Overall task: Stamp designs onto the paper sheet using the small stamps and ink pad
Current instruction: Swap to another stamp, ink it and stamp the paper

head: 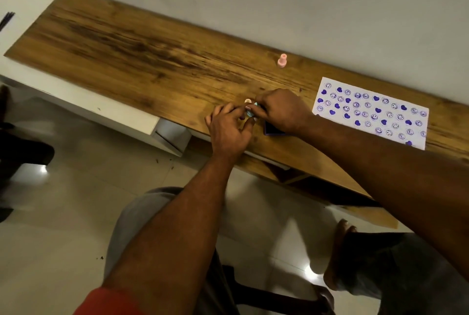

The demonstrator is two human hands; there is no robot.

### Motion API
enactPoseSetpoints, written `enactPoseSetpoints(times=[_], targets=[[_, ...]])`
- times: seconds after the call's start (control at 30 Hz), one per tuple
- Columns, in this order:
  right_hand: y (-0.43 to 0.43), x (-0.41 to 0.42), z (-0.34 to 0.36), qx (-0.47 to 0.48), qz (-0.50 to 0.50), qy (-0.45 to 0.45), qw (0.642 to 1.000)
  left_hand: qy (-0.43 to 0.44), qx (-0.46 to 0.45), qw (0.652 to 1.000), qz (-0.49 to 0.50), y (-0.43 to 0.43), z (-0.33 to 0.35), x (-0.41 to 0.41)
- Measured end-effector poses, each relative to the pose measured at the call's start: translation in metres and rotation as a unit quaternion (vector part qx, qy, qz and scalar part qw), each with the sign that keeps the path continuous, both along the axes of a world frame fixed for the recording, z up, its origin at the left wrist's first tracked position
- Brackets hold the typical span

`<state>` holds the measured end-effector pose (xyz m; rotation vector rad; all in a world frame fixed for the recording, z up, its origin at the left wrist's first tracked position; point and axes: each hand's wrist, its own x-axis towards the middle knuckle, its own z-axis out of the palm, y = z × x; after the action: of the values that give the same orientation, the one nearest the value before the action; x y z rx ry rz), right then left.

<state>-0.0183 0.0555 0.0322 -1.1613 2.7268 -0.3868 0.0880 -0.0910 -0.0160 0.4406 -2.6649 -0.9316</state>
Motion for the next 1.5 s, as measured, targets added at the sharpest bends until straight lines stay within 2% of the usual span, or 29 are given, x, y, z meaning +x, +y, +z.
enactPoseSetpoints(times=[0.37,0.47,0.87,1.0,1.13,1.37,1.5], targets=[[0.006,0.0,-0.006,0.01,0.078,0.012,0.997,-0.069,0.042,0.997,-0.004,-0.003,-0.017,0.007],[0.01,-0.003,-0.004,0.021,0.053,0.007,0.998,-0.1,0.018,0.995,0.001,-0.004,-0.019,0.008],[0.061,0.011,-0.005,-0.008,-0.081,0.011,0.997,-0.115,-0.031,0.993,0.013,-0.002,-0.012,0.009],[0.078,0.016,-0.007,-0.02,-0.127,0.012,0.992,-0.062,-0.126,0.988,-0.064,0.006,0.0,0.005],[0.086,0.02,-0.009,-0.001,-0.141,-0.003,0.99,-0.116,-0.238,0.952,-0.153,0.022,0.021,-0.011],[0.085,0.021,-0.014,0.062,-0.132,0.01,0.989,-0.194,-0.256,0.932,-0.171,0.034,0.028,-0.024],[0.077,0.018,-0.004,0.102,-0.114,0.015,0.988,-0.205,-0.233,0.936,-0.164,0.037,0.03,-0.023]])
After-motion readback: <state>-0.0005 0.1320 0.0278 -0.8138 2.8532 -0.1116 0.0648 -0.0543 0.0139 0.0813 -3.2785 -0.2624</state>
